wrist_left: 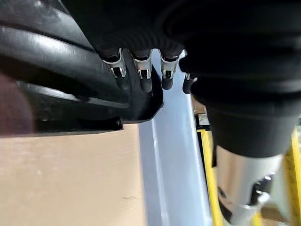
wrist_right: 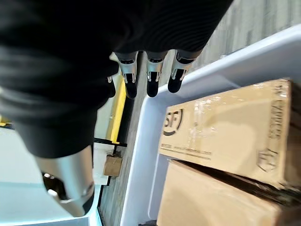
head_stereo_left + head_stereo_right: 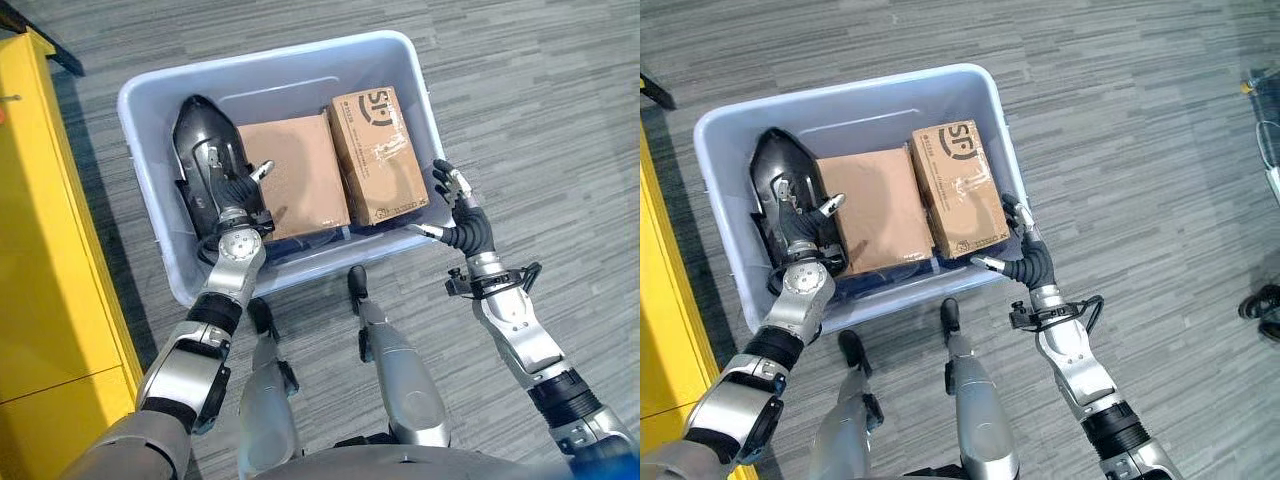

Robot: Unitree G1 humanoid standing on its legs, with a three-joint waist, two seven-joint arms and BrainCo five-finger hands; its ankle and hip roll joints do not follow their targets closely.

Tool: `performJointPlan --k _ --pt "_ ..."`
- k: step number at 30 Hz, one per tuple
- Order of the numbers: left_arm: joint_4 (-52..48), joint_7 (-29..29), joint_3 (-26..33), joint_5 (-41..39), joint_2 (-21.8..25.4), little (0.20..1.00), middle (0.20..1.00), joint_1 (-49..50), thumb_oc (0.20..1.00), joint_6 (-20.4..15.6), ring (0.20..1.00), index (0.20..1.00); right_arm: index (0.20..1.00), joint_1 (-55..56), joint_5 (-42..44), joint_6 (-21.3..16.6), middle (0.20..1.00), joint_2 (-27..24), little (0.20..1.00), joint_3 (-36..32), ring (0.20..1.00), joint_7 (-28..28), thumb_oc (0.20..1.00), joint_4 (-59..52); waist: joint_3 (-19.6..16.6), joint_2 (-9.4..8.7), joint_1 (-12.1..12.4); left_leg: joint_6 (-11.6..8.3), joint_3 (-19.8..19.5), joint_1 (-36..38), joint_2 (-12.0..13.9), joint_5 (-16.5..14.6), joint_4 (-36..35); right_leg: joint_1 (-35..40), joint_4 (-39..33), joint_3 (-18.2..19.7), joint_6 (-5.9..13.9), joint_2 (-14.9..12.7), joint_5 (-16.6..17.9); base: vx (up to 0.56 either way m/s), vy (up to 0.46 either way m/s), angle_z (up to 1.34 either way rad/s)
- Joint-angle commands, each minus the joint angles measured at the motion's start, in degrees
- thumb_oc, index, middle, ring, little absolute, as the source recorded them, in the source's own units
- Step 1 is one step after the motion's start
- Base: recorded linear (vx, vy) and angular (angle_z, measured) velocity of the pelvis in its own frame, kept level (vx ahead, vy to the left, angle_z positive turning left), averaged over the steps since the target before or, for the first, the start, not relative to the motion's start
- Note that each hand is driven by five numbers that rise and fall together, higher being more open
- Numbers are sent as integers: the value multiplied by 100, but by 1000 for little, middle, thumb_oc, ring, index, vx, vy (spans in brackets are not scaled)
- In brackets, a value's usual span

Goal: Move parts from the plastic box to the shelf.

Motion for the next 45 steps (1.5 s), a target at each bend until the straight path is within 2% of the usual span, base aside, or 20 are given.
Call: performJointPlan --k 1,2,10,19,22,26,29,30,31,32,37,41,43,45 --pt "329 40 85 -48 365 1000 1000 -404 1000 -7 1000 1000 1000 73 169 -439 1000 -2 1000 -122 1000 119 1000 -306 -102 -230 21 -448 79 729 387 -369 118 -43 494 0 522 -356 25 4 21 -14" --pt "446 117 -86 371 397 1000 1000 -556 1000 158 1000 1000 1000 115 173 -444 1000 -57 1000 -119 1000 156 1000 -317 -80 -243 -12 -449 92 734 377 -383 125 -42 476 9 527 -361 31 0 30 -7" --pt "943 -276 -646 830 118 1000 1000 -899 1000 487 1000 1000 1000 184 253 -361 1000 -136 1000 -10 1000 411 1000 -392 -78 -297 -162 -429 184 799 356 -470 133 -92 429 147 551 -330 87 -4 17 -2" --pt "701 -625 -1231 1555 -563 1000 1000 -129 1000 683 1000 1000 1000 259 290 -297 1000 -110 1000 -109 1000 472 1000 -404 -110 -198 -96 -422 225 985 338 -444 88 28 342 196 551 -316 112 5 7 -11" --pt "613 -761 -1377 1735 -629 1000 1000 53 1000 709 1000 1000 1000 231 287 -265 1000 -107 1000 -93 1000 493 1000 -390 -136 -137 -65 -419 210 1016 313 -434 63 75 307 189 550 -329 120 2 1 -1" --pt "20 -719 -1373 1562 -653 1000 1000 366 1000 569 1000 1000 1000 210 219 -220 1000 -86 1000 -109 1000 441 1000 -371 -153 -32 20 -407 192 1047 285 -434 34 130 275 169 552 -359 120 0 0 0" --pt "-922 -633 -1314 1328 -480 1000 1000 544 1000 283 1000 1000 1000 131 114 -208 1000 -59 1000 -178 1000 310 1000 -287 -162 66 121 -395 159 1053 258 -454 31 177 248 131 557 -393 112 0 0 0" --pt "-1573 -627 -1223 1193 -346 1000 1000 660 1000 93 1000 1000 1000 100 58 -218 1000 -44 1000 -232 1000 228 1000 -270 -166 142 181 -389 140 1064 240 -471 31 209 239 103 561 -424 104 0 0 0" --pt "-1579 -628 -1221 1193 -344 1000 1000 665 1000 97 1000 1000 1000 100 58 -218 1000 -43 1000 -230 1000 227 1000 -270 -167 142 178 -389 139 1064 240 -471 31 210 238 102 561 -424 104 0 0 0" --pt "-2172 -657 -1084 1042 -239 1000 1000 791 1000 -60 1000 1000 1000 120 21 -238 1000 -45 1000 -318 1000 182 1000 -319 -174 195 232 -379 118 1072 216 -482 31 230 234 78 564 -443 93 0 0 0" --pt "-3382 -663 -641 648 -150 1000 1000 1003 1000 -383 1000 1000 1000 241 -7 -298 1000 -63 1000 -468 1000 150 1000 -457 -211 273 328 -367 70 1042 164 -492 31 276 182 32 574 -498 99 -3 -3 1" --pt "-4382 -519 -184 891 29 1000 1000 1159 1000 -567 1000 1000 1000 508 13 -378 1000 -124 1000 -636 1000 211 1000 -637 -206 346 390 -365 -1 994 133 -504 31 311 159 -35 584 -547 83 -6 -8 10" --pt "-4508 -433 -33 982 77 1000 1000 1312 1000 -578 1000 1000 1000 594 -7 -407 1000 -150 1000 -710 1000 213 1000 -677 -185 360 416 -363 -30 962 129 -490 31 320 151 -58 584 -557 83 -12 -11 16" --pt "-4491 -231 39 1436 167 1000 1000 1465 1000 -470 1000 1000 1000 646 -34 -441 1000 -152 1000 -782 1000 183 1000 -681 -155 354 426 -363 -39 927 128 -484 32 313 131 -72 582 -557 92 0 0 0"
